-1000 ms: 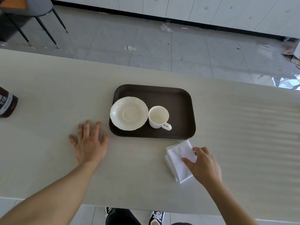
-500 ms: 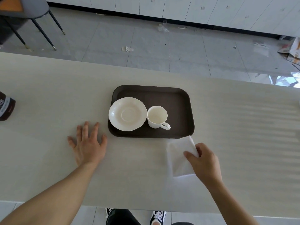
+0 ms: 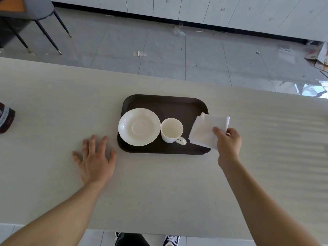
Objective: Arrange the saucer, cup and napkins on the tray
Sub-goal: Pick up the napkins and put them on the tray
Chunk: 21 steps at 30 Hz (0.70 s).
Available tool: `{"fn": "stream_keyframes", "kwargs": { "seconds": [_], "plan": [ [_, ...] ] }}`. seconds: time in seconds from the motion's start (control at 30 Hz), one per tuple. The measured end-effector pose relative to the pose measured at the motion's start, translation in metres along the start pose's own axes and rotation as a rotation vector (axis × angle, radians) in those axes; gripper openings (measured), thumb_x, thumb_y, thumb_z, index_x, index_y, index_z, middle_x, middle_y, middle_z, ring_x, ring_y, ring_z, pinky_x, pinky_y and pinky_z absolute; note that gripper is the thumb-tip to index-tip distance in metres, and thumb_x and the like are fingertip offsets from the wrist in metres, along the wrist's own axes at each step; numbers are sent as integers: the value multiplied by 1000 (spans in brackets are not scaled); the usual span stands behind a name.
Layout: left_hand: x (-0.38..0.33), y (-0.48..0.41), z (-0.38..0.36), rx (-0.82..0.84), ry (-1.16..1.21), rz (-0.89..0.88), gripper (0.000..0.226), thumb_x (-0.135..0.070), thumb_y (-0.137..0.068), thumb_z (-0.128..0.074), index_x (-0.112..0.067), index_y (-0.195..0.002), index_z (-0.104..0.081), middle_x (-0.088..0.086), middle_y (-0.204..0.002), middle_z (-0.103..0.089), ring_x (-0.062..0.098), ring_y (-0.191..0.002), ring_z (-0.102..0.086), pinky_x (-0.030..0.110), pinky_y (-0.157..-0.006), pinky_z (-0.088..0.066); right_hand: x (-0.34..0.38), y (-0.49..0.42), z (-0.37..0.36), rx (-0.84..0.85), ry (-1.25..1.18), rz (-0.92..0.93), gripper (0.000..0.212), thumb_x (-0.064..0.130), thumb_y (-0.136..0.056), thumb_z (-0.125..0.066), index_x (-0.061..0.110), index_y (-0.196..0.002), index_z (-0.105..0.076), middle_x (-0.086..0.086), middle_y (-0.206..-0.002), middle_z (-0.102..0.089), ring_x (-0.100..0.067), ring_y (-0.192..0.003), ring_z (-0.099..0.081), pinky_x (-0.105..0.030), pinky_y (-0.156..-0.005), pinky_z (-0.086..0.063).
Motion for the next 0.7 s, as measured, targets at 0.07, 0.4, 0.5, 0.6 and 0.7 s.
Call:
{"fn": "stream_keyframes", "kwargs": {
  "seconds": [0.07, 0.4, 0.5, 0.6, 0.7],
  "plan": [
    [0, 0, 0, -5, 2, 1, 64, -58, -86, -29, -38, -147, -35, 3, -162, -24, 25, -152, -10, 61, -119, -4, -3, -5, -10, 9, -16, -61, 18, 20, -85, -72, 12, -97, -62, 1, -85, -62, -13, -75, -58, -27, -56, -43],
    [0, -1, -2, 1, -2, 13, 63, -58, -87, -29, -39, -146, -33, 2, -162, -24, 23, -152, -9, 60, -119, -3, -12, -14, -16, 36, 228, -2, 21, 27, -83, -73, 18, -93, -56, 6, -84, -61, -10, -75, -58, -30, -58, -47],
    [1, -1, -2, 10, -5, 13, 64, -59, -87, -29, -39, -147, -33, 1, -163, -23, 23, -152, -8, 59, -120, -3, -13, -15, -6, 31, 321, 48, 23, 32, -84, -73, 19, -94, -56, 7, -83, -61, -13, -76, -60, -30, -57, -45],
    [0, -1, -2, 17, -6, 12, 64, -58, -86, -30, -39, -147, -33, 2, -163, -22, 23, -152, -8, 59, -120, -2, -16, -15, 5, 32, 384, 56, 29, 35, -85, -71, 16, -101, -56, 5, -85, -61, -24, -80, -66, -40, -67, -55],
    [0, -1, -2, 14, -6, 9, 63, -58, -87, -30, -39, -147, -33, 2, -162, -23, 23, -152, -9, 59, -119, -2, -19, -13, 15, 19, 419, 73, 25, 32, -86, -69, 16, -100, -54, -1, -87, -65, -30, -80, -71, -45, -73, -58]
  ]
}}
Point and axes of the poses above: each hand's wrist, its own y-axis away from the middle knuckle, its own z-axis out of the back of the hand, x = y × z, the point moved 2 cm from there along -y, towards the middle knuckle
